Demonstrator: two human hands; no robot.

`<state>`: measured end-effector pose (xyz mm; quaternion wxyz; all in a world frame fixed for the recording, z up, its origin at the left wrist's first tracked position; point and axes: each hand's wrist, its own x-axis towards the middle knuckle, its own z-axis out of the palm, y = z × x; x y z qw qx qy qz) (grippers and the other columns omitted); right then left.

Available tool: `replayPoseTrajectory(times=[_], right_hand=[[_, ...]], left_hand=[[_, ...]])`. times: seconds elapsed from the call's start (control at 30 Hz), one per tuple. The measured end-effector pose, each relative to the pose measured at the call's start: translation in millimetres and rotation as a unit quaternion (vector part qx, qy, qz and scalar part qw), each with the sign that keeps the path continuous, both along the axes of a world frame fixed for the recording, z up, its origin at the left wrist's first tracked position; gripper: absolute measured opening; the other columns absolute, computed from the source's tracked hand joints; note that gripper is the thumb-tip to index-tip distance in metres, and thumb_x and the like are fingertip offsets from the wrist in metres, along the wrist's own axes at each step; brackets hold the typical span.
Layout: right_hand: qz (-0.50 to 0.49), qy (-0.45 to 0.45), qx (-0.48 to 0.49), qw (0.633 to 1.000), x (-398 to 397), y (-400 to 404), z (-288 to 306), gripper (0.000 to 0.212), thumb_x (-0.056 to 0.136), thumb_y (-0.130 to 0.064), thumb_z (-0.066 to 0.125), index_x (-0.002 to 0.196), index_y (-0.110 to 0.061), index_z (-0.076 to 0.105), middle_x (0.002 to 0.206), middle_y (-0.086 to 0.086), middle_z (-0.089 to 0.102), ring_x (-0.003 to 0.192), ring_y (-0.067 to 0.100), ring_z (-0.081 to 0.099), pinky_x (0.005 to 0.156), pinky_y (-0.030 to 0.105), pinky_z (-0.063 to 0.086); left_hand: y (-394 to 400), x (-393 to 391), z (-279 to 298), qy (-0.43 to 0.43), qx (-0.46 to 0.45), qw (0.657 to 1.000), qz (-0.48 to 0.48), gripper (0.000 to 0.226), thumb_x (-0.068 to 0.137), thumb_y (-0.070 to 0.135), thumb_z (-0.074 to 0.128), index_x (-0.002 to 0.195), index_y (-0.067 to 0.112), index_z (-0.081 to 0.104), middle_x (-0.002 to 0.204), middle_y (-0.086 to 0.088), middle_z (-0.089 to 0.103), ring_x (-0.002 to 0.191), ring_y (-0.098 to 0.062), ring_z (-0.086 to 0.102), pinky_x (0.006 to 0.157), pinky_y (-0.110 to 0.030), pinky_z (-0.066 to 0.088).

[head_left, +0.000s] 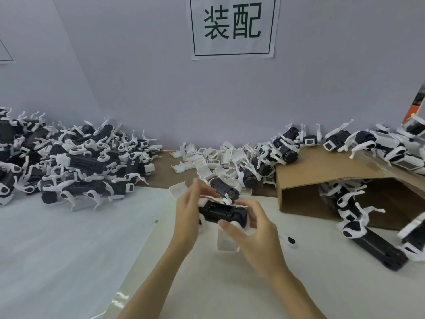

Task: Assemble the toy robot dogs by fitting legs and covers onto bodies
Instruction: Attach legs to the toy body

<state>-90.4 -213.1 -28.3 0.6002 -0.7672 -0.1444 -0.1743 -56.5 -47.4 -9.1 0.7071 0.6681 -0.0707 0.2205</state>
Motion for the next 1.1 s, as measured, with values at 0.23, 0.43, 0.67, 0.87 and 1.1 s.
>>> replayPoseTrajectory(times=[0.23,0.43,0.67,0.87,1.1], right_hand=[[0.083,0.111,0.124,0.983,8,-4,1,0.041,0.102,-0.062,0.045,0.128,-0.035,0.062,0.113,0.007,0.072,0.108,0.025,0.069,0.085,0.031,0.057],[0.089,0.032,-0.294,0.951,9,-9,-22,0.034,0.101,-0.033,0.064,0.129,-0.052,0.064,0.141,-0.019,0.04,0.131,0.003,0.036,0.111,0.022,0.032],[0.013,0.014,-0.215,0.976,12,-9,-14,0.026,0.088,-0.031,0.08,0.101,-0.036,0.058,0.114,-0.022,0.055,0.111,-0.001,0.053,0.09,0.016,0.042],[-0.032,0.063,-0.037,0.997,15,-28,1,0.062,0.083,-0.023,0.087,0.131,-0.036,0.05,0.123,-0.018,0.063,0.115,-0.007,0.06,0.094,0.006,0.044],[0.0,0.117,0.149,0.982,21,-29,5,0.055,0.085,-0.01,0.083,0.133,-0.025,0.061,0.126,-0.01,0.07,0.116,0.0,0.066,0.09,0.011,0.052]], left_hand=[[-4,7,-11,0.062,-0.099,0.987,0.109,0.06,0.102,0.05,0.053,0.058,0.013,0.068,0.066,-0.01,0.065,0.068,-0.028,0.061,0.076,-0.041,0.053],[24,17,-4,0.176,-0.281,0.933,0.141,0.051,0.111,0.043,0.045,0.077,0.007,0.058,0.053,-0.019,0.059,0.043,-0.031,0.059,0.044,-0.028,0.052],[23,14,-3,0.17,-0.251,0.941,0.152,0.048,0.112,0.037,0.04,0.082,0.003,0.056,0.058,-0.025,0.059,0.039,-0.032,0.056,0.052,-0.034,0.052],[22,14,-4,0.14,-0.208,0.954,0.167,0.052,0.112,0.037,0.046,0.072,0.006,0.058,0.07,-0.015,0.069,0.053,-0.033,0.062,0.058,-0.04,0.054],[13,9,-8,0.075,-0.067,0.981,0.168,0.059,0.109,0.047,0.047,0.06,0.021,0.068,0.065,0.009,0.066,0.071,-0.015,0.064,0.069,-0.036,0.054]])
